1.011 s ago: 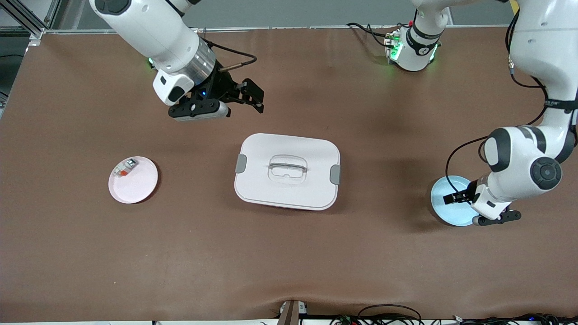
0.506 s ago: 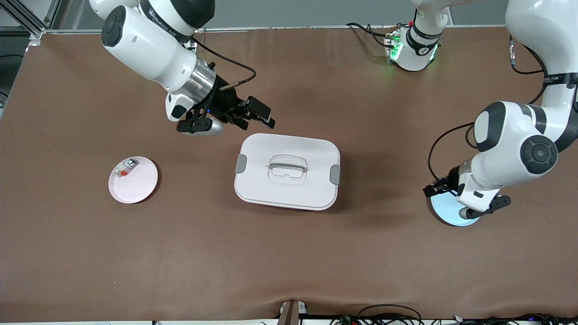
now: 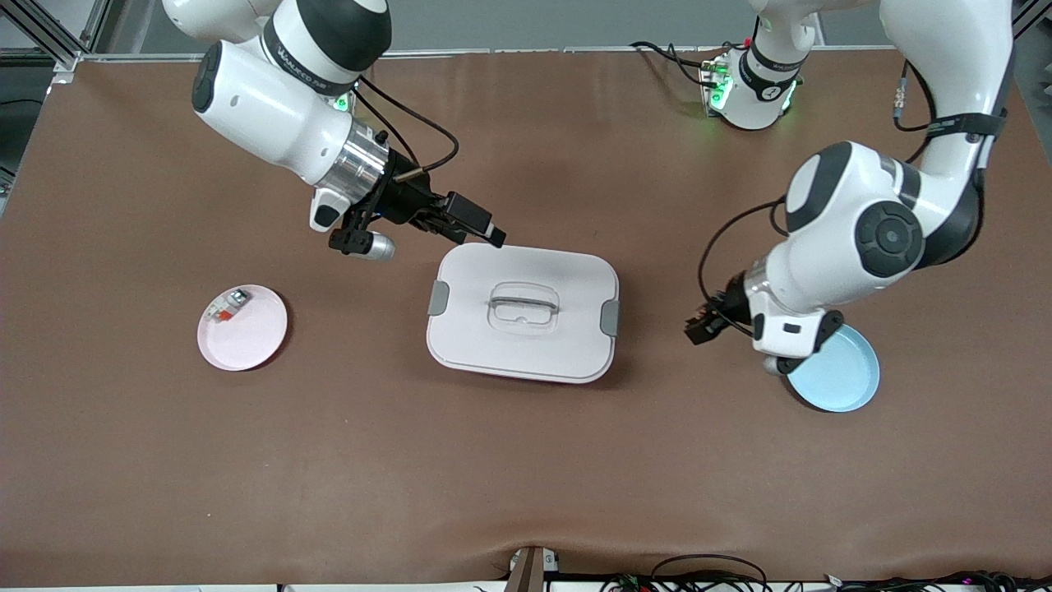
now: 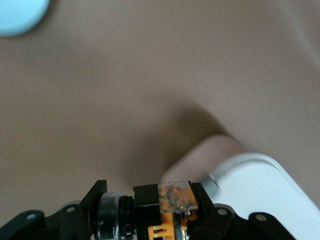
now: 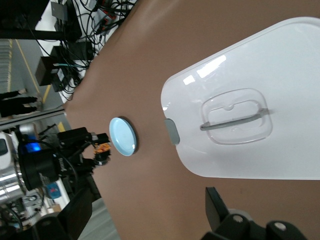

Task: Transfer orange switch to right arm and place
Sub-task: 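Carry the switch over the white box while the right gripper approaches, then grasp the orange switch with the right gripper from the left gripper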

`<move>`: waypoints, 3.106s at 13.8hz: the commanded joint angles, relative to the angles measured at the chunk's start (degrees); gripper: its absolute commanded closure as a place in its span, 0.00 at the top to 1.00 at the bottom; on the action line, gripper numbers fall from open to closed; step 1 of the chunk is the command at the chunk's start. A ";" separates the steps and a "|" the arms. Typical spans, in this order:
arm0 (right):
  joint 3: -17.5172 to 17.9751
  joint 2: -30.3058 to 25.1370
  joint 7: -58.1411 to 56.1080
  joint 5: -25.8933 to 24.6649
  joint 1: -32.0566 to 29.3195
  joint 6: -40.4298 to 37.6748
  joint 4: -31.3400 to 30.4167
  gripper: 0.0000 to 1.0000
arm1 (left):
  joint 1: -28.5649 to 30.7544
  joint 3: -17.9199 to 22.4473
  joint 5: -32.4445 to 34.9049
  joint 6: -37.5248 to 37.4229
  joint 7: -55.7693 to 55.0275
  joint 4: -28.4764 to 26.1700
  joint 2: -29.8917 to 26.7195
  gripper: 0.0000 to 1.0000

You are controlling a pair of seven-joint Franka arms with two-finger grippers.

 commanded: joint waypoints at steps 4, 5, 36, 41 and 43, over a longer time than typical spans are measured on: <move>-0.37 -1.73 -1.09 3.54 3.52 6.33 -4.67 1.00 | -9.43 -0.52 -8.39 -1.06 -14.01 6.72 4.43 0.00; -0.37 -1.73 -1.09 3.54 3.70 6.24 -4.67 1.00 | -10.92 -0.43 -8.48 -1.06 -16.73 7.60 5.05 0.00; -0.37 4.78 -1.36 5.74 7.39 6.33 -3.35 1.00 | -15.86 -0.52 -27.20 4.48 -26.43 8.58 7.51 0.00; -0.46 4.95 -1.53 5.74 7.31 6.24 -3.00 0.88 | -15.86 -0.52 -27.20 4.57 -26.43 8.58 7.51 0.00; -0.46 4.95 -1.71 5.74 7.22 6.24 -3.00 0.59 | -15.86 -0.52 -27.20 4.66 -26.52 8.67 7.51 0.00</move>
